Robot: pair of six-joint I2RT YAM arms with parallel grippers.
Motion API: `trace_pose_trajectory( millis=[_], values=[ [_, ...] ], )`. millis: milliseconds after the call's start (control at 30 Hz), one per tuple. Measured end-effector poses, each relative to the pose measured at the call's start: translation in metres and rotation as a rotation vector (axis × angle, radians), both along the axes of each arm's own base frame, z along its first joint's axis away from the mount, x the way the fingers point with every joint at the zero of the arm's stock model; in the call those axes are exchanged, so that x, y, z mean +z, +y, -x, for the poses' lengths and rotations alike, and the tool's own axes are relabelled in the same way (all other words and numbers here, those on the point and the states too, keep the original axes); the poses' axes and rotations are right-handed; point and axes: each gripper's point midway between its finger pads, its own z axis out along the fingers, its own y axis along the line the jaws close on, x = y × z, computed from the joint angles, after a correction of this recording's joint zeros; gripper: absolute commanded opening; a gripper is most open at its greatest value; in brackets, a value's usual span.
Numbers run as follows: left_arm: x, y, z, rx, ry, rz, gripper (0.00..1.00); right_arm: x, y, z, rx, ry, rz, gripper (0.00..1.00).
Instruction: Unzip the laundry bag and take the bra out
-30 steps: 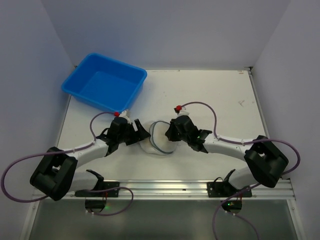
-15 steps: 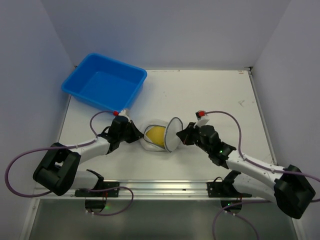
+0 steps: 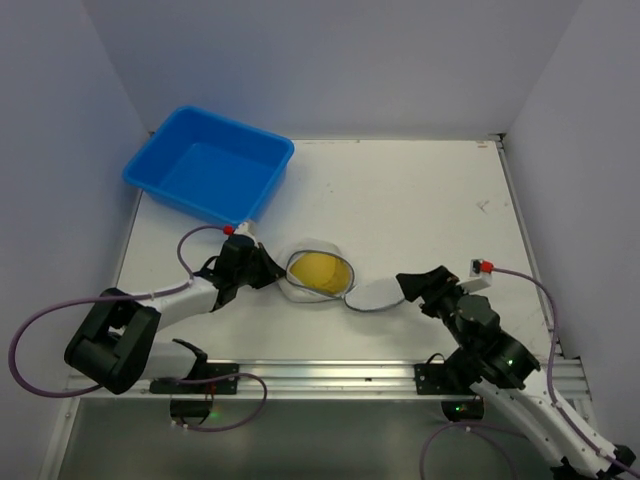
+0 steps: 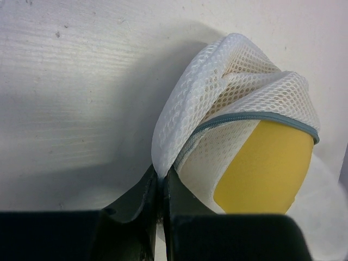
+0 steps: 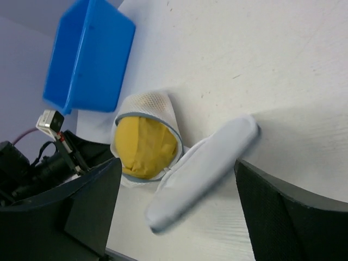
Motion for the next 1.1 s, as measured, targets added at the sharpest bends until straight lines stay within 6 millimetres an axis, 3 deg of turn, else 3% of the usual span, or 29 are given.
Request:
trace_pose_trajectory(
  millis=[133,300,467,633,833,1000,1100],
  values=[
    [0.000,-0.001,0.001,-0.003,0.002,0.008,0.04,0.011,-0.010,0.006,-0.007,-0.024,0.033,0.92],
    [0.001,-0.003,0.002,-0.011,0.003,0.015,0.04,-0.002,0.017,-0.001,0.134,0.041,0.168,0.90],
    [0.008,-0.005,0.002,-0.019,-0.013,0.030,0.04,-0.044,0.061,-0.022,0.327,0.132,0.318,0.82],
    [0.015,-0.006,0.002,-0.027,-0.030,0.045,0.04,-0.080,0.081,-0.044,0.432,0.191,0.384,0.70],
    [0.021,-0.007,0.002,-0.037,-0.047,0.053,0.04,-0.082,0.097,-0.070,0.467,0.131,0.360,0.59],
    [0.021,-0.008,0.003,-0.044,-0.045,0.056,0.04,-0.089,0.109,-0.077,0.509,0.118,0.357,0.51],
    [0.021,-0.009,0.003,-0.047,-0.045,0.057,0.04,-0.095,0.113,-0.079,0.530,0.120,0.359,0.41]
  ],
)
